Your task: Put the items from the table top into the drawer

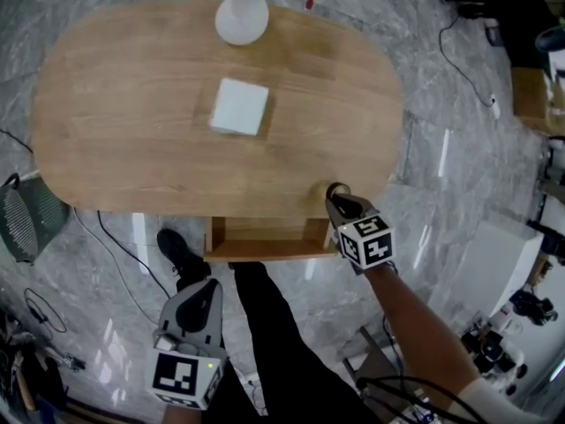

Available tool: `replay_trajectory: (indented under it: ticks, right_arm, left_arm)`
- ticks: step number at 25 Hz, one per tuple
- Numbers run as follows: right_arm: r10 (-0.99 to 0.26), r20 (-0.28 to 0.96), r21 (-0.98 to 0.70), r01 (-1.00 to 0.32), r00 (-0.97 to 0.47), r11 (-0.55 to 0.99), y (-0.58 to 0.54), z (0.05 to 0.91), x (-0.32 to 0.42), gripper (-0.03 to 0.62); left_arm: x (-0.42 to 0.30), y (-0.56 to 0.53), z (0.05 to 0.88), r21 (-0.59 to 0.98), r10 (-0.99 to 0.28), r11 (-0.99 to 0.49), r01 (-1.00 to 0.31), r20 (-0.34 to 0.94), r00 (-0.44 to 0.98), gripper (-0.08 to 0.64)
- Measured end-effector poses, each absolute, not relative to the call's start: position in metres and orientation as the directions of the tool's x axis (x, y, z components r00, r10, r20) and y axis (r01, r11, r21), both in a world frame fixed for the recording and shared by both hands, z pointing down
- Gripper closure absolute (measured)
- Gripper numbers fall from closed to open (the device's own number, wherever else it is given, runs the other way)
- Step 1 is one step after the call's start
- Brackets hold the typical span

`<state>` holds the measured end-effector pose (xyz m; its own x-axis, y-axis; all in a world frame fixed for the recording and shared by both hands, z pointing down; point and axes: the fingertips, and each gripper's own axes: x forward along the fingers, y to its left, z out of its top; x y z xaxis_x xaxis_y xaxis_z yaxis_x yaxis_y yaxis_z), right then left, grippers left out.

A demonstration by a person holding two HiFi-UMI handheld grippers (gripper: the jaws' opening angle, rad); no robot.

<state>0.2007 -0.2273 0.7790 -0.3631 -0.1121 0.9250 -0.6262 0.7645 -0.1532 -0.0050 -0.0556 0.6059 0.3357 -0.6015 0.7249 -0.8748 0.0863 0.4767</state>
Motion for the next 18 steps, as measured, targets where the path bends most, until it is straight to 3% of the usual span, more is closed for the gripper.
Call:
replay_trajectory:
  ticks: [18]
  right_arm:
    - [-0.069, 0.921, -0.193, -0.605, -0.383, 0.772, -0.145, 0.778, 0.165, 0.535]
  left_arm:
    - [-0.034, -0.001, 0.619, 0.457, -0.597, 0.081, -0.886, 0.734, 0.324, 0.558]
